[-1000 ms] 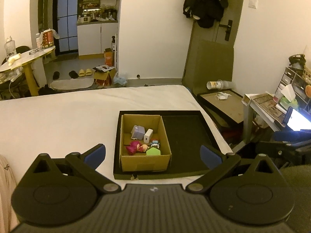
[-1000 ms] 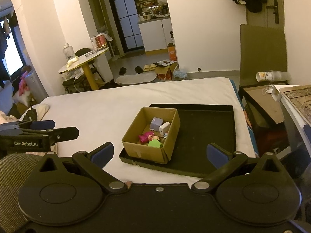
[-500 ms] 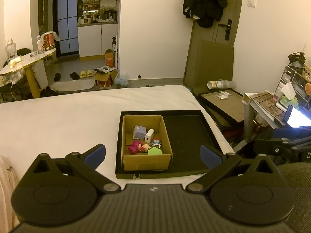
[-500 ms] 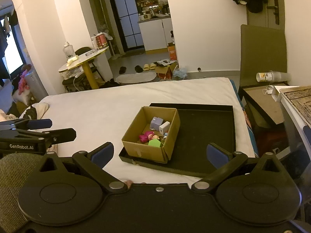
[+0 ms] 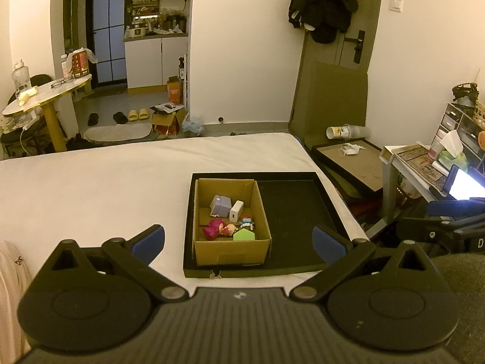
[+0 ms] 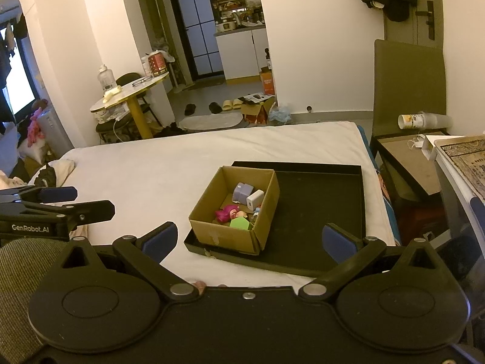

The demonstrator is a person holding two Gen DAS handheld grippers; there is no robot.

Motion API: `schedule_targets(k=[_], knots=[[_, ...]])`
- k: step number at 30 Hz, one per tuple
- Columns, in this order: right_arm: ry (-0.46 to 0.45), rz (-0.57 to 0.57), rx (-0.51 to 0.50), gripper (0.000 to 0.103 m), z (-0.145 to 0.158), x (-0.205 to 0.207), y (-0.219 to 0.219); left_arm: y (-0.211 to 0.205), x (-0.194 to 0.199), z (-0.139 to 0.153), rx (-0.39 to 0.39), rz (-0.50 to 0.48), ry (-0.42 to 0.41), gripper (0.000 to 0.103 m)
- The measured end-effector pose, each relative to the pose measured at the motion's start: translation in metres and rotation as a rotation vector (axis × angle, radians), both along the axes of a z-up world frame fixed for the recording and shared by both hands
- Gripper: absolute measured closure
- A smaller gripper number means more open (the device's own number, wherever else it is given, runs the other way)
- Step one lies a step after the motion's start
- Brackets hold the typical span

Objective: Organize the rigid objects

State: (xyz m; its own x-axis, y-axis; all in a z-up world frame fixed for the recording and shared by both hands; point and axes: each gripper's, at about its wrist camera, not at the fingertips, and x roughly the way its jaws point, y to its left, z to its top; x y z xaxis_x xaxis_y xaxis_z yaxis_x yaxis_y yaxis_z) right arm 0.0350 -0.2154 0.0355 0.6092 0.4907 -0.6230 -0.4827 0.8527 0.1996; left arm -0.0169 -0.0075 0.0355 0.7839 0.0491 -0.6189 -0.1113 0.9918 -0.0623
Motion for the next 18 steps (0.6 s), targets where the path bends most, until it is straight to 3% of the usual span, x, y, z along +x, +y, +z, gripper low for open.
schedule_targets(k=[18], knots=[[0.000,0.000,0.000,0.000,0.0003,-0.0008,0.0001,0.0031,-0.0020,0.0006,-0.012,0.002,-0.002,0.000]])
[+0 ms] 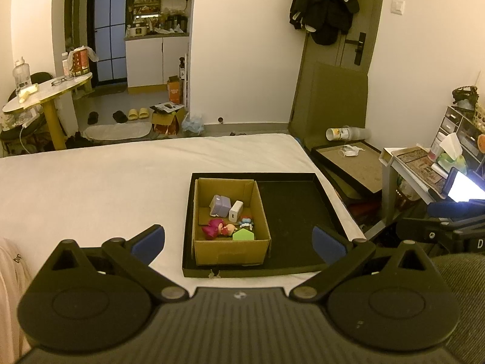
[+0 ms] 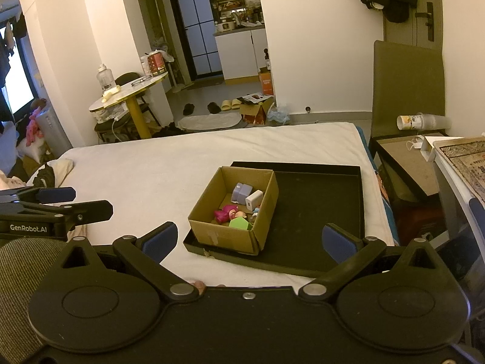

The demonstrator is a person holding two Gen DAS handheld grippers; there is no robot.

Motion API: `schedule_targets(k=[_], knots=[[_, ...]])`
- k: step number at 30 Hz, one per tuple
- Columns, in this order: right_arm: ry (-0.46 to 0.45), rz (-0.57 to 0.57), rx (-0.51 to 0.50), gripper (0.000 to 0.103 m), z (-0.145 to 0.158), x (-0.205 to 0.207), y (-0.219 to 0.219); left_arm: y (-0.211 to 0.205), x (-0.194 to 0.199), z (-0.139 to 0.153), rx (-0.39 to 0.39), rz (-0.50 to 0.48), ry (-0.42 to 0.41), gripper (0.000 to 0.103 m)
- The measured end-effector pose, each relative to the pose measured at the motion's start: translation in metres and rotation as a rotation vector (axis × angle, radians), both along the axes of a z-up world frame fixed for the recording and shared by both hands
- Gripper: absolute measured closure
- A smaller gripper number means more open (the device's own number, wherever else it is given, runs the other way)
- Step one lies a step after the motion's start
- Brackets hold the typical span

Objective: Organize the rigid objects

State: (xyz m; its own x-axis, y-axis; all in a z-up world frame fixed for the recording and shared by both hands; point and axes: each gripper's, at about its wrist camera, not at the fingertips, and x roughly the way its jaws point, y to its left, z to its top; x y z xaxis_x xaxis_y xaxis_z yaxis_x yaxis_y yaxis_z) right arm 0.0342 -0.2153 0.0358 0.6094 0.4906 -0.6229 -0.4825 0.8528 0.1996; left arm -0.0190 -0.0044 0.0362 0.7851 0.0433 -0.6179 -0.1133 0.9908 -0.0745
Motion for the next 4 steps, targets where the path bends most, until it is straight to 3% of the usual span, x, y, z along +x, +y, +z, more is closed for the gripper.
schedule_targets(k=[4], knots=[[0.000,0.000,0.000,0.000,0.0000,0.0000,0.0000,0.0003,0.0001,-0.0002,-0.001,-0.002,0.000,0.000]])
